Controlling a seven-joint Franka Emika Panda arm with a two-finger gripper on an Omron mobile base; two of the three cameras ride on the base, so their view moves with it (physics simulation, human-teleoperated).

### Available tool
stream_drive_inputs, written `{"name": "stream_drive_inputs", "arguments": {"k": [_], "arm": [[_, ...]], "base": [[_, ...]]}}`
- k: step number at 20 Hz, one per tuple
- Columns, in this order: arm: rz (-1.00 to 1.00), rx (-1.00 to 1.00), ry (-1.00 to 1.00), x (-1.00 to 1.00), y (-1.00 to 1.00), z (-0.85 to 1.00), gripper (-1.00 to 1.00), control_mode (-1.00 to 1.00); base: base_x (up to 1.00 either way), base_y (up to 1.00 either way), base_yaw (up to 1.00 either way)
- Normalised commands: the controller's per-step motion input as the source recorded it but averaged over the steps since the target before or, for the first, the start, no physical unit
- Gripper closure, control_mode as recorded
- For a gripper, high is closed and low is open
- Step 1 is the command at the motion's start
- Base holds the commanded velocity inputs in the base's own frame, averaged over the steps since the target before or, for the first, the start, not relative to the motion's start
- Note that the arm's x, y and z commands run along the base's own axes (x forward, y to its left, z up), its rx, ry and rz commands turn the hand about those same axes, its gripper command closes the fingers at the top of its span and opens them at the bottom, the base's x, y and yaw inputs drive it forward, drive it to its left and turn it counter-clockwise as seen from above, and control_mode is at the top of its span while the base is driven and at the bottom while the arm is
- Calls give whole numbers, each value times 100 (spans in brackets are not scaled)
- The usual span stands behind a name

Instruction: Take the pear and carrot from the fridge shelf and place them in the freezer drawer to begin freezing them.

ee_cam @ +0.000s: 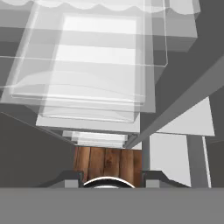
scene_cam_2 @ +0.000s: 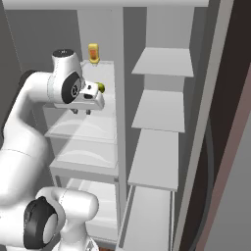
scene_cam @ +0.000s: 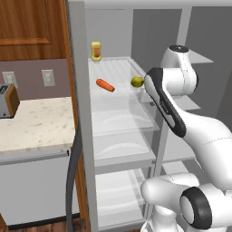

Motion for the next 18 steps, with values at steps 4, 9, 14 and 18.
{"name": "stream_drive_inputs", "arguments": {"k": [4,9,14,18], "arm": [[0,0,-1,-16,19,-1,-100,-100],[6,-6,-18,1,57,10,-100,-100],[4,-8,-19,12,12,54,-100,-100],[-2,-3,-6,24,0,44,-100,-100]], "base": [[0,0,0],[0,0,0],[0,0,0],[0,0,0]]}}
